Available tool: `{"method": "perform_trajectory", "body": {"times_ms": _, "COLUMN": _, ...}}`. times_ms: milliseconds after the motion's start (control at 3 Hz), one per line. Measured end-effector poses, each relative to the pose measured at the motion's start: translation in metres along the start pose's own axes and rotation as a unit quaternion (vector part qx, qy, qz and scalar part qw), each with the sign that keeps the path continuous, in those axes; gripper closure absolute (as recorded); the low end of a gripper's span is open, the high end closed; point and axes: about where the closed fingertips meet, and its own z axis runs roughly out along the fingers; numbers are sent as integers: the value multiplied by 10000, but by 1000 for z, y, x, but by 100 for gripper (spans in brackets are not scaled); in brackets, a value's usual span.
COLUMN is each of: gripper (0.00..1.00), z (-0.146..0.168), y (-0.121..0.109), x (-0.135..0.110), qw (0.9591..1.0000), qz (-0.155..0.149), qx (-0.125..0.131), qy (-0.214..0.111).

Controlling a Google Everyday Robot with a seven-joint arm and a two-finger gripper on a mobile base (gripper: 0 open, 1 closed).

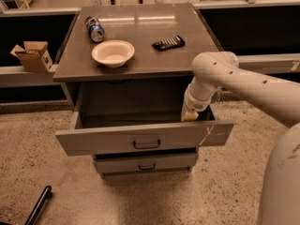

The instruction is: Open top drawer

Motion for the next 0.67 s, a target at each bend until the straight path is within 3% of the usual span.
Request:
{"method": "perform_trajectory", "body": {"times_ms": 333, "gripper": 11, "z": 8, "y": 14, "x": 13, "qw": 9997, "qz": 107, "qx": -208, "qy": -20}}
{"method": "perform_trajectory", "body": {"times_ms": 667, "gripper": 0, "z": 8, "y": 14, "x": 13, "qw": 9997, "qz": 107, "qx": -210, "qy": -20}}
